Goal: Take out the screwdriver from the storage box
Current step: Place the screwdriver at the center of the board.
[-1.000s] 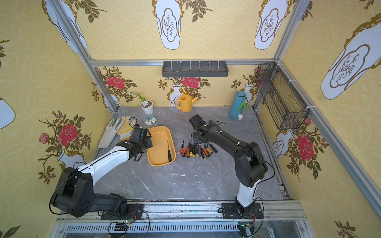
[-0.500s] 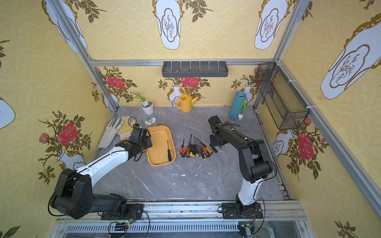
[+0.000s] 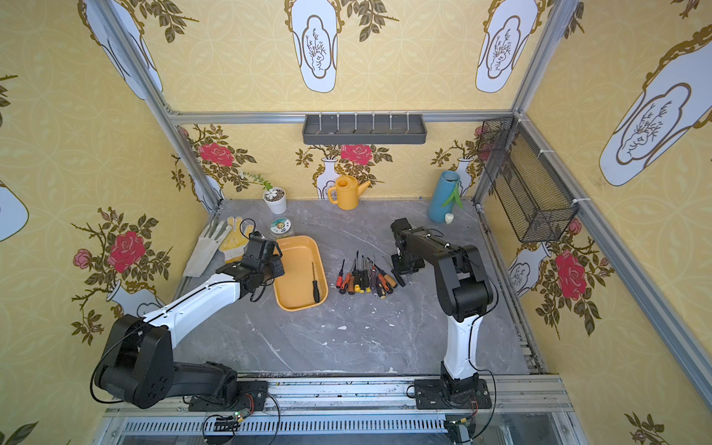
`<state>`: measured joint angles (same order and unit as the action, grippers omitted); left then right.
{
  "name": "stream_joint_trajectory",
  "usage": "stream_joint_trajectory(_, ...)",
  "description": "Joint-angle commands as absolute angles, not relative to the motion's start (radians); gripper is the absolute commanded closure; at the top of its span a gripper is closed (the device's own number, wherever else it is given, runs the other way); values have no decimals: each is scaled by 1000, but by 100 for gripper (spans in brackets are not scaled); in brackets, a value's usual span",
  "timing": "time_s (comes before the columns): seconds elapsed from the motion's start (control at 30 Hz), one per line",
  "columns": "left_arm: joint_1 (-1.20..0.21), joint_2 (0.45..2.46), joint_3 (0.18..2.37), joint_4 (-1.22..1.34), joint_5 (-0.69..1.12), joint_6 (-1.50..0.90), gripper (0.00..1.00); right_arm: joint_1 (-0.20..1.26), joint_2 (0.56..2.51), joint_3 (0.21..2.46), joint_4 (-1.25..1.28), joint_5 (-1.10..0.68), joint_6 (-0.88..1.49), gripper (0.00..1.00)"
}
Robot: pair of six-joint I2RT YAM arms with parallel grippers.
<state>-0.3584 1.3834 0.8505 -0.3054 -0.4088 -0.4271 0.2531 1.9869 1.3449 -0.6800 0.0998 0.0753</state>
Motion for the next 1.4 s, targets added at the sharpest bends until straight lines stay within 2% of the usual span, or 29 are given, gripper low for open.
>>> stream_joint_trajectory(0.0,-357,1391,859,-295,-410,-431,100,273,1999,1335,-689,33,81,100)
stream_joint_trajectory(0.37,-357,1399,871,-295,-405,-430,100,345,1974,1314,-738,-11,137,100)
stream_joint_trajectory(0.57,-357,1397,867,-295,-404,-430,100,341,1961,1322,-767,45,170,68)
stream_joint_trajectory(0.7,-357,1395,869,-294,-403,-429,100,341,1930,1327,-769,62,181,55)
stream_joint_trajectory(0.83,-357,1399,874,-294,-403,-430,100,342,1903,1333,-772,64,182,51)
stream_joint_trajectory(1.2,-357,1404,871,-289,-404,-431,100,378,1793,1398,-785,91,197,51)
stream_joint_trajectory(1.37,-357,1404,869,-285,-400,-436,100,439,1769,1450,-786,65,189,50)
